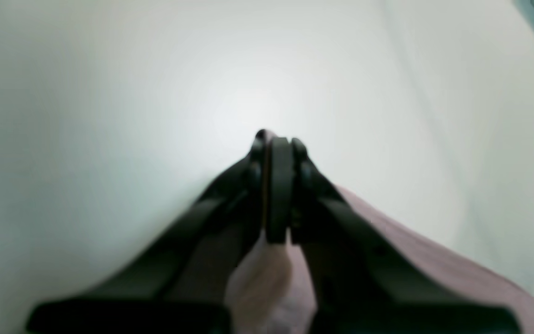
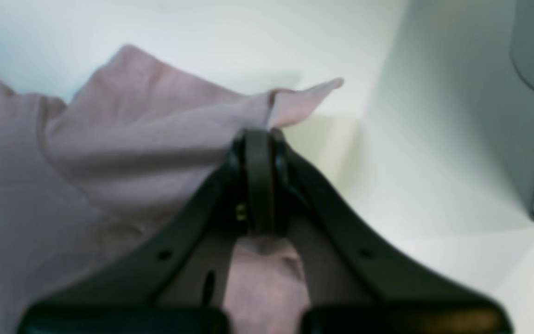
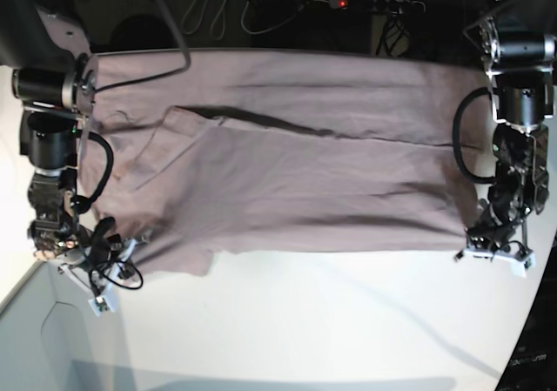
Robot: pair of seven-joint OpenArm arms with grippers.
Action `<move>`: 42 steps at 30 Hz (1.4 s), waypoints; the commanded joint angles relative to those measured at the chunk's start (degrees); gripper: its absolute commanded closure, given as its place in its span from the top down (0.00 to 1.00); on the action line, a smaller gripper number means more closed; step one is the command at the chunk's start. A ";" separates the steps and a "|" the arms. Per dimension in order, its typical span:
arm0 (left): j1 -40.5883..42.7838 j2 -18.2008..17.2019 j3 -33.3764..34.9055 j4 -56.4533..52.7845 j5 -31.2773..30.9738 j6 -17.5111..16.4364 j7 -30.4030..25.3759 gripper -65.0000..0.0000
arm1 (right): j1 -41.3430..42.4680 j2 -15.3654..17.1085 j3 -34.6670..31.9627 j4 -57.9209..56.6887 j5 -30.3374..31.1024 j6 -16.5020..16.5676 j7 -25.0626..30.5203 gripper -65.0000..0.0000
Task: Layout the t-shirt on the table in an organized manner, then fold the t-shirt properly
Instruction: 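Fold the lifted edge over the shirt body with both grippers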
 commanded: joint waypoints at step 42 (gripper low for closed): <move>21.78 -0.28 -5.85 27.49 -0.66 -0.14 -1.19 0.00 | -25.17 -2.57 18.12 32.27 0.86 4.30 1.44 0.00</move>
